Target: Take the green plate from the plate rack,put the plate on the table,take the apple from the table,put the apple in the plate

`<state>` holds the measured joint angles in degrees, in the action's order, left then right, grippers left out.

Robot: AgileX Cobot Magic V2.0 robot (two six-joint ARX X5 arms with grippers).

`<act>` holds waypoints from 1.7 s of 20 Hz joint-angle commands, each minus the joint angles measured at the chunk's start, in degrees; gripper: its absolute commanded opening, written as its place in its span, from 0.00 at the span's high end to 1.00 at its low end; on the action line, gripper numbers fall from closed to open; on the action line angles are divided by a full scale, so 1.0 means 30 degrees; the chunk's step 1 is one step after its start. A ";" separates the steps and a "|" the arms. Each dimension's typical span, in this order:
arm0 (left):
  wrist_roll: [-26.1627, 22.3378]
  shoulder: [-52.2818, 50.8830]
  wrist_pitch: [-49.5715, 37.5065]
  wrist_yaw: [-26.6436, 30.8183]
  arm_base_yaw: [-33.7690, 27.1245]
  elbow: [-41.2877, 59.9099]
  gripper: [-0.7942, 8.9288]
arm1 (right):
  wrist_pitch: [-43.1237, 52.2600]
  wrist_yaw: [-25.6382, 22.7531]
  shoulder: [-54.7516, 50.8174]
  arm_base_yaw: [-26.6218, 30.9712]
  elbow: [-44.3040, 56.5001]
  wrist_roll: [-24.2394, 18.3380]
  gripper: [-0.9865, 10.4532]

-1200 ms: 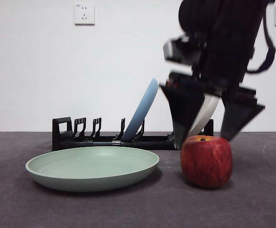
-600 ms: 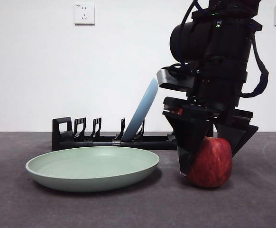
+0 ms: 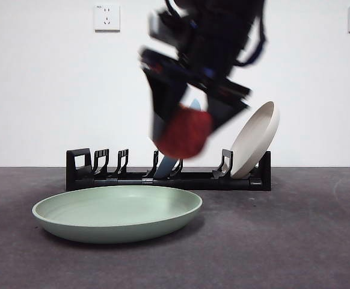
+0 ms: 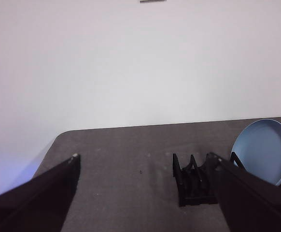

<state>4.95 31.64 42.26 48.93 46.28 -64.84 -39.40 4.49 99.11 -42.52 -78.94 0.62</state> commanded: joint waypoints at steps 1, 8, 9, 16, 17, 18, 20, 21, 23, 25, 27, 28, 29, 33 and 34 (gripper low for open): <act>-0.0219 -0.0058 -0.0022 -0.0525 -0.0036 0.0066 0.47 | 0.0947 0.0051 0.0510 -0.0488 -0.0772 -0.0168 0.92; -0.0211 -0.0058 0.0015 -0.0933 -0.0036 0.0066 0.47 | 0.1275 0.0525 0.3876 -0.1064 -0.2368 -0.0168 0.92; -0.0197 -0.0058 0.0051 -0.0925 -0.0036 0.0066 0.47 | 0.1311 0.0525 0.4350 -0.1144 -0.2382 -0.0168 0.92; -0.0146 -0.0058 0.0240 -0.0925 -0.0036 0.0066 0.47 | 0.0663 0.0379 0.6018 -0.1479 -0.2382 -0.0233 0.89; -0.0146 -0.0058 0.0313 -0.0925 -0.0036 0.0066 0.47 | 0.0648 0.0379 0.6018 -0.1479 -0.2375 -0.0233 0.85; -0.0138 -0.0058 0.0430 -0.0918 -0.0036 0.0066 0.47 | 0.0634 0.0415 0.6018 -0.1494 -0.2382 -0.0233 0.78; -0.0124 -0.0058 0.0714 -0.0918 -0.0036 0.0066 0.47 | 0.0641 0.0459 0.6011 -0.1515 -0.2382 -0.0211 0.61; -0.0058 -0.0058 0.0903 -0.0918 -0.0036 0.0066 0.47 | 0.0634 0.0444 0.6003 -0.1508 -0.2382 -0.0146 0.53; 0.0015 -0.0058 0.1246 -0.0940 -0.0036 0.0066 0.47 | 0.0619 0.0444 0.6003 -0.1508 -0.2382 -0.0087 0.45; 0.0007 -0.0058 0.1515 -0.1027 -0.0036 0.0066 0.47 | 0.0627 0.0444 0.5996 -0.1508 -0.2382 -0.0087 0.44; 0.0000 -0.0058 0.1668 -0.1457 -0.0036 0.0066 0.47 | 0.0627 0.0459 0.5945 -0.1515 -0.2390 -0.0087 0.44; 0.0000 -0.0058 0.1683 -0.1734 -0.0036 0.0066 0.47 | 0.0627 0.0452 0.5909 -0.1523 -0.2397 -0.0087 0.44; 0.0000 -0.0058 0.1676 -0.1996 -0.0036 0.0066 0.47 | 0.0627 0.0444 0.5872 -0.1559 -0.2397 -0.0087 0.44; 0.0000 -0.0051 0.1647 -0.3024 -0.0036 0.0066 0.47 | 0.0583 0.0444 0.5297 -0.1596 -0.2426 -0.0095 0.44; 0.0000 0.0087 0.1617 -0.3417 -0.0036 0.0066 0.47 | 0.0539 0.0444 0.5013 -0.1596 -0.2426 -0.0095 0.44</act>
<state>4.97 31.70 47.37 39.70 46.28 -64.84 -37.91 5.91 115.44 -47.03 -85.93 0.43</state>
